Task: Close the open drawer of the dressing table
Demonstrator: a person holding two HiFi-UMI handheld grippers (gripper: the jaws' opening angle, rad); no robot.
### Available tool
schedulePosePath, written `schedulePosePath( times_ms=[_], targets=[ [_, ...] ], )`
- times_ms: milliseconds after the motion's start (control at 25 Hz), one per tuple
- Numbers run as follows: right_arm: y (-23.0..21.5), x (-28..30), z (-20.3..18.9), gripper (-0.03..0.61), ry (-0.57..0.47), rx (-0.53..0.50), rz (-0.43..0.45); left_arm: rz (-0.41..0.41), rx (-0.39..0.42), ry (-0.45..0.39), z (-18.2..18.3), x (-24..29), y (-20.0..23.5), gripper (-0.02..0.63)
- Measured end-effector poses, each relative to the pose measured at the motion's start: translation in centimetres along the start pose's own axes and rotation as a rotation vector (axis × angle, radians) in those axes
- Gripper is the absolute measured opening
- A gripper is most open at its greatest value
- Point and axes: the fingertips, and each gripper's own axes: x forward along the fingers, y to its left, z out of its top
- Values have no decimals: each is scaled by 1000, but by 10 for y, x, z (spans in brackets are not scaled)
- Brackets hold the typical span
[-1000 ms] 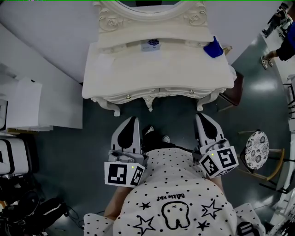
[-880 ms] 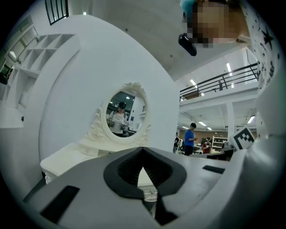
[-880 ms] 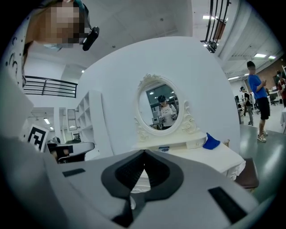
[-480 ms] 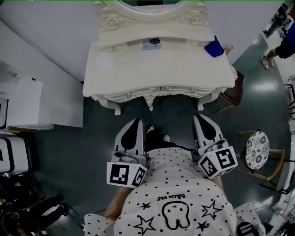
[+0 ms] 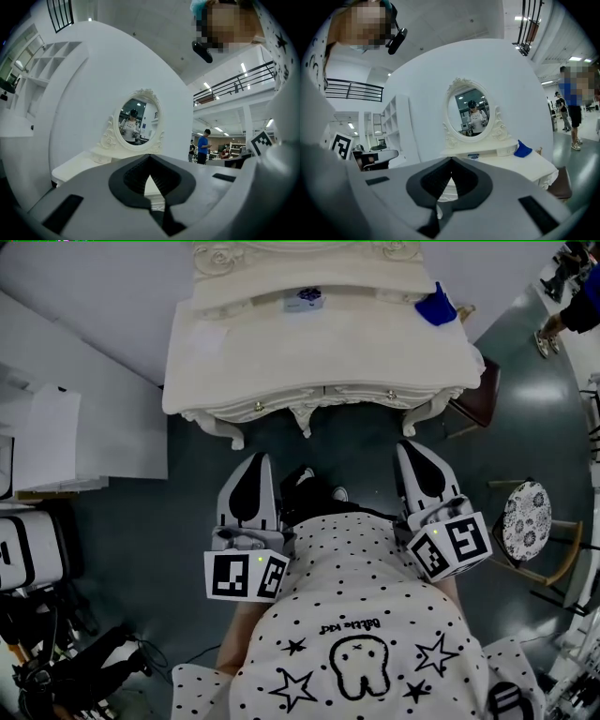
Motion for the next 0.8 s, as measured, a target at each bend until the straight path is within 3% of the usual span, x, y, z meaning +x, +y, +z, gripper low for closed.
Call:
schedulePosePath(
  times_ms=[400,800],
  targets=[
    [0,-2,-8,9,12,17,3,65,0,15,-7,-13,15,11],
    [1,-4,-11,9,24,23,3,65,-4,24,-9,-15,15,12]
  ],
)
